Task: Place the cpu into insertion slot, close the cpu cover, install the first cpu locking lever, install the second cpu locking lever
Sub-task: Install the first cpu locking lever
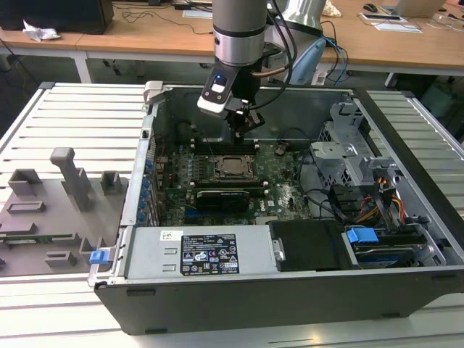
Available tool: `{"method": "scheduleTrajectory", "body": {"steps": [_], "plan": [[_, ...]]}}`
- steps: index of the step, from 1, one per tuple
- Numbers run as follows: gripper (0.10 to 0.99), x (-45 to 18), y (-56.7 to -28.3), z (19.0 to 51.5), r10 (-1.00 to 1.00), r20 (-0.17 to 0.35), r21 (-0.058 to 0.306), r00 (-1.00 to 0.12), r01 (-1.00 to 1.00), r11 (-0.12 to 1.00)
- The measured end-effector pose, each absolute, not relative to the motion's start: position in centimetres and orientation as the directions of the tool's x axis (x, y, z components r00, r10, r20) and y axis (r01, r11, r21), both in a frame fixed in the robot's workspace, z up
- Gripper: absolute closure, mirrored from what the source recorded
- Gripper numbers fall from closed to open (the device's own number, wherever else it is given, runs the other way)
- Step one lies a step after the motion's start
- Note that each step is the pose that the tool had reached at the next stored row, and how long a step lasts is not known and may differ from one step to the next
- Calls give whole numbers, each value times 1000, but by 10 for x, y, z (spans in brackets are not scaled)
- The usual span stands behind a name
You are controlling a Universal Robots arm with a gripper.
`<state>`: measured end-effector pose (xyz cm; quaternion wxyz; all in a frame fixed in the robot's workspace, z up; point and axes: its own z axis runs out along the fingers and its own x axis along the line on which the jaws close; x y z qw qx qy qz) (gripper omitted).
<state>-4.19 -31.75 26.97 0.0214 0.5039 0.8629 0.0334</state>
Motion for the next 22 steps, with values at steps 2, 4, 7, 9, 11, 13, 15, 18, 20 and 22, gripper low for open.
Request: {"method": "scheduleTrajectory", "body": {"steps": [2,4,7,9,11,13,15,18,20,22], "plan": [[980,-42,-318,270,864,-3,79,-504,861,502],[980,-42,-318,270,857,-3,79,-516,854,514],[980,-42,-318,270,849,-3,79,-528,847,526],[980,-42,-318,270,844,-3,79,-537,841,535],[980,-42,-318,270,839,-3,79,-544,836,543],[980,-42,-318,270,830,-3,79,-557,828,555],[980,-42,-318,270,823,-3,79,-569,820,567],[980,-42,-318,270,810,-3,79,-586,808,584],[980,-42,-318,270,802,-3,79,-598,799,596],[980,-42,-318,270,788,-3,79,-616,785,614]]}}
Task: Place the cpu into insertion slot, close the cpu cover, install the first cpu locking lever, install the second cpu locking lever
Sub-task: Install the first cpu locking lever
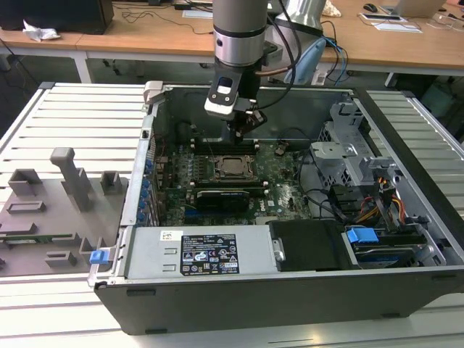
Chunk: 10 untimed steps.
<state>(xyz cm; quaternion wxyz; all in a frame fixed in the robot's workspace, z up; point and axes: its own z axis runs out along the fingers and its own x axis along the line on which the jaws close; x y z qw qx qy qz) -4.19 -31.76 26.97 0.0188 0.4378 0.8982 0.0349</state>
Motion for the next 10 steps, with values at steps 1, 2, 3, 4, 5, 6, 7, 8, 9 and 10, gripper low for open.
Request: {"method": "scheduleTrajectory", "body": {"steps": [1,2,3,4,5,6,7,8,9,10], "plan": [[980,-42,-318,270,778,-3,79,-628,776,626],[980,-42,-318,270,770,-3,79,-639,767,637],[980,-42,-318,270,758,-3,79,-652,756,650],[980,-42,-318,270,739,-3,79,-674,736,672],[980,-42,-318,270,725,-3,79,-689,723,687],[980,-42,-318,270,715,-3,79,-700,712,698],[980,-42,-318,270,695,-3,79,-719,692,717],[980,-42,-318,270,683,-3,79,-730,681,728],[980,-42,-318,270,673,-3,79,-739,671,737],[980,-42,-318,270,652,-3,79,-758,650,756]]}}
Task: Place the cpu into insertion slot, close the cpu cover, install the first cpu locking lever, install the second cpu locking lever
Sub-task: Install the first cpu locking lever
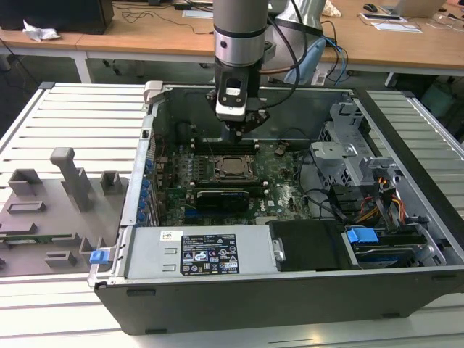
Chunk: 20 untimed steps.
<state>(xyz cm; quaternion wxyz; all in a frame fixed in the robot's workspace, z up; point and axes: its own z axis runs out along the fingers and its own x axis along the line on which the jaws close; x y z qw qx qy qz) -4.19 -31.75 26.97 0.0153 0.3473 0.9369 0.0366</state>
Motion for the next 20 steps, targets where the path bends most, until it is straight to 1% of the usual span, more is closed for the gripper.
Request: {"method": "scheduleTrajectory", "body": {"steps": [3,8,11,15,20], "plan": [[980,-42,-318,270,593,-3,79,-805,591,803],[980,-42,-318,270,534,-3,79,-845,533,843],[980,-42,-318,269,456,-1,78,-890,455,887],[980,-42,-317,266,410,2,76,-912,409,909],[980,-42,-317,264,305,3,75,-952,304,950]]}}
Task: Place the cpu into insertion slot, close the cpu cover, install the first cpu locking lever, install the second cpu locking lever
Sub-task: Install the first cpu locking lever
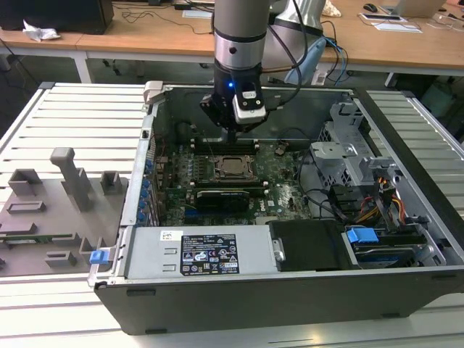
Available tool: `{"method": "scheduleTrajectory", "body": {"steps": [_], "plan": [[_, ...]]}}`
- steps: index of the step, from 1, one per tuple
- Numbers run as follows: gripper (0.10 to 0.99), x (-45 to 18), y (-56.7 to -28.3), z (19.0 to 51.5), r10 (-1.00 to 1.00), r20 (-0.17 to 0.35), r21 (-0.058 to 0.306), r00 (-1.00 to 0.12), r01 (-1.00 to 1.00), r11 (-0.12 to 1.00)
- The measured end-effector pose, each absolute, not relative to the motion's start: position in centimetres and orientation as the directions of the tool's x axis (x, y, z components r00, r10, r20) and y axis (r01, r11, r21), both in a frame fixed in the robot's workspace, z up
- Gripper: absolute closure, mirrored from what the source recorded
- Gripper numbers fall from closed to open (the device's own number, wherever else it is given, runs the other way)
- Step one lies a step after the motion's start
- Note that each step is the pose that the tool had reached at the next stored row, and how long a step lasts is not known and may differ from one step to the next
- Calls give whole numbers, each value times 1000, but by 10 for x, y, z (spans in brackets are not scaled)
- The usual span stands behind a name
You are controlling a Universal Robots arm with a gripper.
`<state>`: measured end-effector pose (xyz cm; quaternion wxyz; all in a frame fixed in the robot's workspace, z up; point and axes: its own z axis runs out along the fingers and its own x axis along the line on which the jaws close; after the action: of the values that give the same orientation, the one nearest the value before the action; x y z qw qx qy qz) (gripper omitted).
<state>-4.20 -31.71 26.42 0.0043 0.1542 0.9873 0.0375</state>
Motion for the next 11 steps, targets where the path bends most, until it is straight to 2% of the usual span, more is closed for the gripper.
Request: {"method": "scheduleTrajectory", "body": {"steps": [11], "plan": [[980,-42,-317,262,36,3,76,-999,36,996]]}}
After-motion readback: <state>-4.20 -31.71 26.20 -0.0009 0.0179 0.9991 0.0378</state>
